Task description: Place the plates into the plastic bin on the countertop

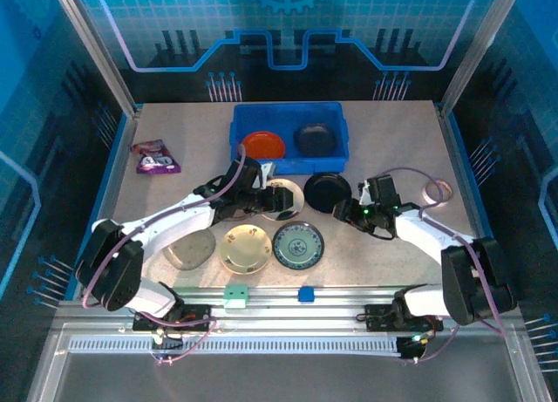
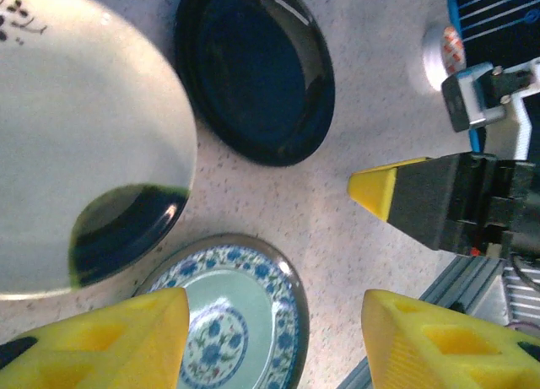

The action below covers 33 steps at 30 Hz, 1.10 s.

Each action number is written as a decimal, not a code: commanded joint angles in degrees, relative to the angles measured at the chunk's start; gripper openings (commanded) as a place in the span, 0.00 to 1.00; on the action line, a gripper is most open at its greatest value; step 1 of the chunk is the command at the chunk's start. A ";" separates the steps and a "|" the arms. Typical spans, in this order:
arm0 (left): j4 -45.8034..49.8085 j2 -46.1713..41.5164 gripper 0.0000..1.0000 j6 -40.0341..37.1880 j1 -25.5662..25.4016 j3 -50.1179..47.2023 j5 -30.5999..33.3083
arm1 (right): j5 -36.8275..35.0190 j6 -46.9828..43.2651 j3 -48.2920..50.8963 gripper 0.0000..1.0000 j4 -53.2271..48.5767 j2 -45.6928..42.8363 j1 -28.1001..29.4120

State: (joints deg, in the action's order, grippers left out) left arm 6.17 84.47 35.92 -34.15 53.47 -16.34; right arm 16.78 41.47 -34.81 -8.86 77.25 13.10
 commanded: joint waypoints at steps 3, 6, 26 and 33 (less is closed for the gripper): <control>-8.33 4.19 0.57 2.74 -0.39 -1.21 1.00 | 0.69 2.94 -1.37 0.48 6.33 3.12 -3.47; -10.41 5.44 0.57 2.80 -0.41 -0.62 1.75 | 1.10 3.67 -1.22 0.48 8.76 5.22 -5.04; -10.48 10.20 0.57 2.40 -0.41 3.57 -0.29 | 4.72 10.34 -1.18 0.30 23.77 20.11 -7.21; -10.04 10.54 0.57 1.88 -0.38 4.18 -0.07 | 5.24 13.47 -0.63 0.28 27.84 22.70 -7.46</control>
State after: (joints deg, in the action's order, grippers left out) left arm -3.36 94.28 37.60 -34.15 55.79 -15.51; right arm 23.64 53.71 -35.64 12.14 95.07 4.89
